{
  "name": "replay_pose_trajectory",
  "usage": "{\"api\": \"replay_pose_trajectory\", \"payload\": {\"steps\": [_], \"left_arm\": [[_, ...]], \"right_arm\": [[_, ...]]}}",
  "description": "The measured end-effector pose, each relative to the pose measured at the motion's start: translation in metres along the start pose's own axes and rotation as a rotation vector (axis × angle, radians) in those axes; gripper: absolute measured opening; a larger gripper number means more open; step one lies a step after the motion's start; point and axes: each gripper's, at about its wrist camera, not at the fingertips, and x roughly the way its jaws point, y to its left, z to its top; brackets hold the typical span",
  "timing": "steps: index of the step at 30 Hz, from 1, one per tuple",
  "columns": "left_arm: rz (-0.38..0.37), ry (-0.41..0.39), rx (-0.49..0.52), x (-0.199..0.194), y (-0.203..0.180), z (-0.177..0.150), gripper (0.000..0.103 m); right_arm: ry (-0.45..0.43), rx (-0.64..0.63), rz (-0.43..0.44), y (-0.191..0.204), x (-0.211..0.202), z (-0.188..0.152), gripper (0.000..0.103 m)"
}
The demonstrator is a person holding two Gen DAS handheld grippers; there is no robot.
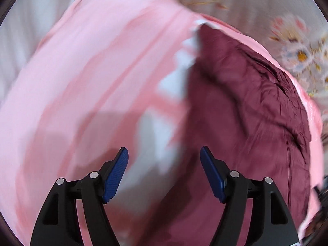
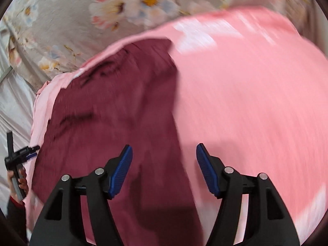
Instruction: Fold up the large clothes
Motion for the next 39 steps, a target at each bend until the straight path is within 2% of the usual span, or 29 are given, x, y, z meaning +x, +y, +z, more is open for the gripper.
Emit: {"api": "replay_pose_trajectory", "payload": {"steps": [4,8,9,10,11,12,13,14,16,21,27,31,36,39], "left_arm": [[-0.061,-0.001,-0.012,-0.022,0.017,-0.039,0.070],[-0.183,0.041,0.001,-0.030,0.008,-0.060,0.070],[-0.178,0.034,0.019,-0.030,0.001,-0.065,0.070],[-0.156,0.021,0.041,-0.031,-0.003,-0.067,0.068],[-0.132,0.018,0.055,-0.030,-0.007,-0.069,0.058],[-0.114,0.015,0.062,-0.031,-0.009,-0.070,0.046],[-0.127,0.017,0.070,-0.033,-0.013,-0.071,0.016],[-0.145,0.020,0.066,-0.036,-0.015,-0.071,0.006],[-0.158,-0.007,0.058,-0.052,-0.015,-0.075,0.003],[-0.193,-0.081,0.130,-0.112,-0.016,-0.094,0.002],[-0.311,-0.153,0.110,-0.209,0.020,-0.144,0.002],[-0.406,-0.221,0.074,-0.269,0.033,-0.166,0.002],[-0.434,-0.368,0.108,-0.332,0.017,-0.165,0.002],[-0.399,-0.377,0.128,-0.327,-0.001,-0.143,0.003]], "right_arm": [[-0.003,0.041,0.024,-0.004,-0.009,-0.045,0.064],[-0.071,0.081,0.063,0.001,-0.016,-0.059,0.066],[-0.084,0.098,0.077,0.002,-0.016,-0.061,0.065],[-0.096,0.122,0.096,0.003,-0.017,-0.063,0.057],[-0.095,0.147,0.105,0.003,-0.016,-0.065,0.038],[-0.093,0.166,0.112,0.002,-0.016,-0.067,0.027],[-0.104,0.195,0.134,0.002,-0.019,-0.068,0.014],[-0.119,0.215,0.158,0.002,-0.026,-0.069,0.009],[-0.157,0.200,0.171,0.010,-0.046,-0.071,0.006],[-0.243,0.087,0.165,0.030,-0.114,-0.088,0.004],[-0.376,0.027,0.212,0.035,-0.216,-0.140,0.004],[-0.526,-0.006,0.274,0.040,-0.288,-0.161,0.004],[-0.652,-0.009,0.333,0.048,-0.328,-0.145,0.004],[-0.661,0.011,0.343,0.049,-0.318,-0.115,0.004]]}}
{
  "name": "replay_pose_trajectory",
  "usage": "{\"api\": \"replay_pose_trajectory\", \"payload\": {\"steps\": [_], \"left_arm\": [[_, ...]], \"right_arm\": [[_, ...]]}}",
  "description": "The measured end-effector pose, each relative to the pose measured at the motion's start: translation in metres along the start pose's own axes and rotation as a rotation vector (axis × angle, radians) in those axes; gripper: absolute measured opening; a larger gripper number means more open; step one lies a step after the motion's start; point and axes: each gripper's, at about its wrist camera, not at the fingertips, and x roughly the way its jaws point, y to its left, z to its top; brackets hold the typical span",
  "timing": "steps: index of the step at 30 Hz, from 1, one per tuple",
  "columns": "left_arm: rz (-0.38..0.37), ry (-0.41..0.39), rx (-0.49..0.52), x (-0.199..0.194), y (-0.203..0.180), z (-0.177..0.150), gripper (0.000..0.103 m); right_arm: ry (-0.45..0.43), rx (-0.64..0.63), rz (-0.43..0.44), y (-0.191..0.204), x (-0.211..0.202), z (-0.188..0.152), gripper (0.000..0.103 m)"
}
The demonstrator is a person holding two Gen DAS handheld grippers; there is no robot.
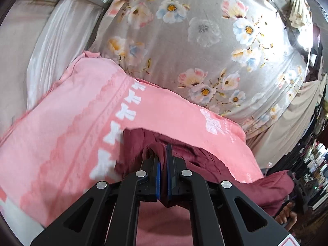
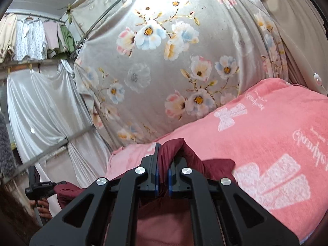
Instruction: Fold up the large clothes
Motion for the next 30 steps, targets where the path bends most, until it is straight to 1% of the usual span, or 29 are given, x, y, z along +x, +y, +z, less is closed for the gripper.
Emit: {"api": "replay_pose_trajectory", "payload": {"steps": [2,3,5,6,7,8,9,11,14,19,23,26,27,29,30], "left_arm": [[0.055,0.018,0.025,0.033,-0.005,0.014,0.003],[0.077,0.032,0.032,0.049,-0.003,0.019,0.003],[0.163,0.081,0.048,0.104,-0.001,0.031,0.003],[0.190,0.099,0.048,0.121,0.002,0.032,0.003],[0.225,0.131,0.051,0.150,0.006,0.035,0.003],[0.246,0.153,0.052,0.171,0.009,0.035,0.003],[0.286,0.185,0.051,0.202,0.016,0.034,0.003],[0.329,0.229,0.046,0.240,0.024,0.030,0.003],[0.369,0.273,0.031,0.283,0.038,0.022,0.004],[0.411,0.313,-0.002,0.324,0.057,0.011,0.005],[0.425,0.327,-0.020,0.344,0.066,0.004,0.011],[0.398,0.313,-0.029,0.347,0.068,0.004,0.013],[0.387,0.307,-0.036,0.344,0.069,0.005,0.013],[0.347,0.270,-0.042,0.329,0.068,0.015,0.015],[0.333,0.253,-0.045,0.323,0.067,0.019,0.015]], "right_arm": [[0.026,0.013,-0.043,-0.012,0.036,0.007,0.004],[0.057,0.036,-0.072,-0.023,0.061,0.010,0.004],[0.105,0.069,-0.127,-0.042,0.099,0.004,0.004],[0.132,0.081,-0.169,-0.053,0.121,-0.001,0.004],[0.159,0.086,-0.202,-0.061,0.140,-0.006,0.004],[0.176,0.092,-0.226,-0.067,0.152,-0.013,0.005],[0.205,0.105,-0.254,-0.079,0.174,-0.019,0.005],[0.230,0.108,-0.293,-0.090,0.197,-0.030,0.005],[0.260,0.099,-0.348,-0.104,0.228,-0.043,0.005],[0.307,0.118,-0.400,-0.129,0.266,-0.061,0.005],[0.348,0.111,-0.443,-0.143,0.286,-0.077,0.007],[0.342,0.139,-0.426,-0.149,0.283,-0.078,0.009],[0.324,0.159,-0.399,-0.150,0.278,-0.074,0.010],[0.283,0.182,-0.362,-0.146,0.263,-0.063,0.017],[0.256,0.180,-0.341,-0.141,0.254,-0.056,0.018]]}}
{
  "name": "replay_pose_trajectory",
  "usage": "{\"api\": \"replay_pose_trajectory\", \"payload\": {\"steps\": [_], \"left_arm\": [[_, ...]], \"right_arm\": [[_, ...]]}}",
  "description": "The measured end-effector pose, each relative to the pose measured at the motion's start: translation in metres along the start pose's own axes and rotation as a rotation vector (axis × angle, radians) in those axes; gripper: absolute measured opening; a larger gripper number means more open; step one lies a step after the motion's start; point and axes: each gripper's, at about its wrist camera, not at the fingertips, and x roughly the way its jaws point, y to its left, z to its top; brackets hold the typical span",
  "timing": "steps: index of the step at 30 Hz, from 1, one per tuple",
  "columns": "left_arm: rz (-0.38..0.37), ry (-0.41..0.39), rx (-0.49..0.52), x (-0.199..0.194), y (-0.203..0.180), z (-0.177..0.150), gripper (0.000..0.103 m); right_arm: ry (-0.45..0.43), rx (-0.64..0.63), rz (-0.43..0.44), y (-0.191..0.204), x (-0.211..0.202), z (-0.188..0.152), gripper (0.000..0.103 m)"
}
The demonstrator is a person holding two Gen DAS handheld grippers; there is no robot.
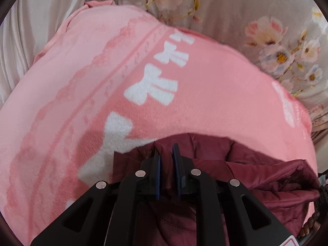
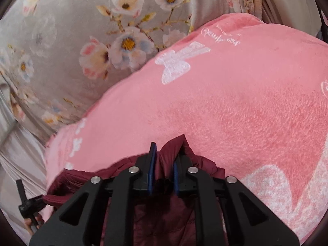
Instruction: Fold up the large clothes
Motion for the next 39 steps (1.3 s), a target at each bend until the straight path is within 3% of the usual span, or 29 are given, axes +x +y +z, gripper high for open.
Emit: {"api": "replay_pose_trajectory", "payload": {"steps": [3,4,5,7,9,12,17,21,24,25,26,31,39], "left_arm": [[-0.038,-0.072,-0.017,-0.031,0.004,0.012,0.015],[-0.028,-0.105,-0.014,-0.043,0.003,0.016,0.017],[0.015,-0.161,-0.009,-0.055,0.001,0.019,0.042],[0.132,-0.297,0.004,-0.077,-0.002,0.023,0.068],[0.173,-0.344,0.032,-0.090,-0.007,0.026,0.068],[0.086,-0.265,0.092,-0.096,-0.027,0.020,0.066],[-0.026,-0.103,0.271,-0.072,-0.094,-0.023,0.065],[-0.031,-0.008,0.360,-0.034,-0.136,-0.055,0.065],[-0.032,0.070,0.368,-0.004,-0.150,-0.067,0.063],[-0.029,0.084,0.366,0.002,-0.150,-0.068,0.062],[-0.017,0.098,0.362,0.008,-0.151,-0.069,0.061],[0.001,0.078,0.355,0.011,-0.156,-0.053,0.061],[0.052,0.062,0.323,0.049,-0.158,-0.052,0.063]], "right_arm": [[-0.108,-0.061,-0.014,0.020,-0.034,0.006,0.037],[-0.144,-0.090,-0.023,0.027,-0.043,0.007,0.050],[-0.184,-0.132,-0.033,0.036,-0.054,0.008,0.056],[-0.213,-0.187,-0.057,0.050,-0.064,0.008,0.056],[-0.166,-0.236,-0.044,0.067,-0.063,0.004,0.056],[-0.063,-0.320,-0.002,0.097,-0.046,-0.016,0.056],[0.128,-0.483,0.025,0.152,0.007,-0.062,0.052],[0.258,-0.578,0.006,0.177,0.047,-0.093,0.050],[0.322,-0.625,-0.077,0.181,0.079,-0.108,0.030],[0.340,-0.616,-0.076,0.178,0.084,-0.109,0.012],[0.354,-0.600,-0.070,0.176,0.089,-0.108,0.003],[0.279,-0.533,-0.015,0.179,0.081,-0.081,0.000],[0.348,-0.466,-0.068,0.160,0.129,-0.096,0.000]]}}
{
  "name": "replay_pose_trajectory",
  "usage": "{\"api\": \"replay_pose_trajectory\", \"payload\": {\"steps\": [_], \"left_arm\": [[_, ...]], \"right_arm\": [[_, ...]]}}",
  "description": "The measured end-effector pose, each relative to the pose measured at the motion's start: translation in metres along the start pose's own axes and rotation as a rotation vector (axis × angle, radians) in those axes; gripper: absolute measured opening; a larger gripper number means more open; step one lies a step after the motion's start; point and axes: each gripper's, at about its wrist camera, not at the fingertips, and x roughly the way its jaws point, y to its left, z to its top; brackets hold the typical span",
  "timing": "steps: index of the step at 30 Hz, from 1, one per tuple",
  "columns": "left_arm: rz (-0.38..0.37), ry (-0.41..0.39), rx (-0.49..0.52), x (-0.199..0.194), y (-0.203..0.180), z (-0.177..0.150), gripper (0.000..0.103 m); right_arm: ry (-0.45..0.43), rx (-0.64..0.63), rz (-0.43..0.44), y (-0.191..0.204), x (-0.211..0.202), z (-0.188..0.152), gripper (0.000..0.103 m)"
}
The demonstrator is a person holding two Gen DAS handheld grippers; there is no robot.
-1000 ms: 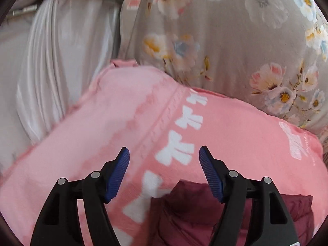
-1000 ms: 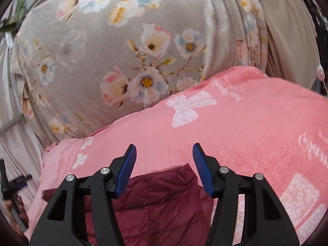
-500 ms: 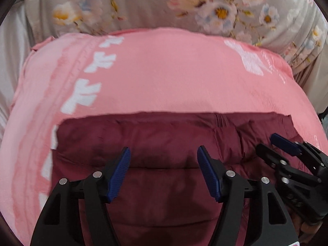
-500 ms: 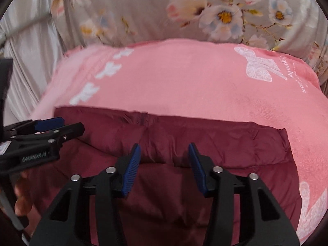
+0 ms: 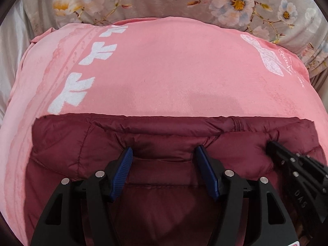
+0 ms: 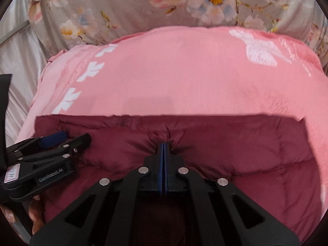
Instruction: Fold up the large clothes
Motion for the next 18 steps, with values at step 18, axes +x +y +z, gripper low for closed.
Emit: {"api": "replay_pose_trajectory", "payload": {"steps": [18], "left_arm": [[0.081,-0.075,0.037,0.020,-0.014,-0.008,0.068]], "right_arm": [[-0.017,0.006,-0.020,0.002,0.017,-0.006,0.000]]}}
